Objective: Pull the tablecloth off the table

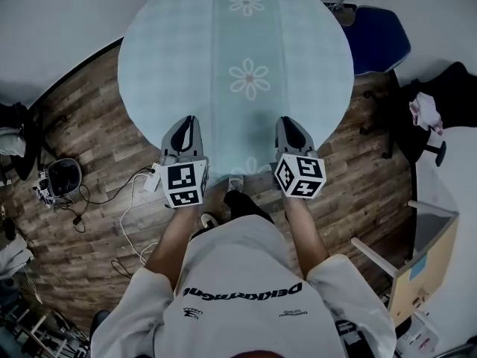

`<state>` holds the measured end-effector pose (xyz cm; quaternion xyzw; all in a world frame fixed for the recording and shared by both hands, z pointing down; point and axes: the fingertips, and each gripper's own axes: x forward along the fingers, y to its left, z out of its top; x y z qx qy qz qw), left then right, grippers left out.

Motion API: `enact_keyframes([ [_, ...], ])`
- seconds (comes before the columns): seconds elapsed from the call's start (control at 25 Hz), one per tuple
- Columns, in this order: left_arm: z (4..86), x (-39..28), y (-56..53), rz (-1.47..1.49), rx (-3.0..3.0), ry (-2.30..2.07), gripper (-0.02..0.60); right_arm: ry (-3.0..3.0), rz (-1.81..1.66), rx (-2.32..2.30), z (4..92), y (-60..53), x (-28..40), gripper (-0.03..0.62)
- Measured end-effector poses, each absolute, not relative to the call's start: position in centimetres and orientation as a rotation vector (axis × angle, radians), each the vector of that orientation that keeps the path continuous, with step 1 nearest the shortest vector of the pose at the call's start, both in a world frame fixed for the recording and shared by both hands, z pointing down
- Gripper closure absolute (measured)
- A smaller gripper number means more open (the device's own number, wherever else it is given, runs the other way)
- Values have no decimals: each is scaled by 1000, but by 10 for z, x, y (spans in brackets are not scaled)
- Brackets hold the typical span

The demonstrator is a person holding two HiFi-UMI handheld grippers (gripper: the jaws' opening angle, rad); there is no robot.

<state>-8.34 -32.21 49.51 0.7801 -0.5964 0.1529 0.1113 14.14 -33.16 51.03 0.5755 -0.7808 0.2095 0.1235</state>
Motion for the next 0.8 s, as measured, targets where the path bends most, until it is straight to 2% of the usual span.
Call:
enact_keyframes([
  [0.12, 509, -84, -344, 460, 2257, -1745, 550, -2274, 641, 1644, 524, -353, 145, 515],
  [0.2, 518, -84, -357, 479, 2241, -1736, 492, -2262, 657, 1624, 535, -366, 146, 485],
  [0.36, 539, -91, -378, 484, 2184, -1724, 483, -2227, 697, 1609, 558, -390, 150, 462],
  [0.8, 604, -103, -427, 549, 2046, -1707, 396, -2128, 761, 1578, 611, -446, 176, 358],
])
